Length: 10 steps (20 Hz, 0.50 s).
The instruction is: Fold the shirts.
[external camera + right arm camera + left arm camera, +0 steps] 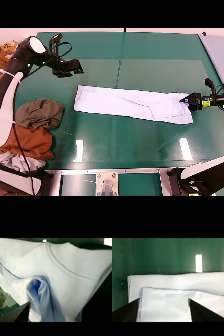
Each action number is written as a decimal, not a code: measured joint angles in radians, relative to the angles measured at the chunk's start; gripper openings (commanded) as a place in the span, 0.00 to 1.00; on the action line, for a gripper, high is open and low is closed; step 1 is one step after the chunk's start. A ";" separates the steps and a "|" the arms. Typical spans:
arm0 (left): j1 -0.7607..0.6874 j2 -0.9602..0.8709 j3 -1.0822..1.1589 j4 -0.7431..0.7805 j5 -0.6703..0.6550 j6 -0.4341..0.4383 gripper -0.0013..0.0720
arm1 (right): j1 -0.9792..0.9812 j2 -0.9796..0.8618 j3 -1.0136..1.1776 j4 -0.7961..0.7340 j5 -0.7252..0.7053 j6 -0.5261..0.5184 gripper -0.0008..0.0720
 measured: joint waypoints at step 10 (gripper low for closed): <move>0.000 0.000 0.000 -0.002 -0.003 0.007 0.98 | 0.051 0.000 -0.025 0.003 -0.011 0.005 0.04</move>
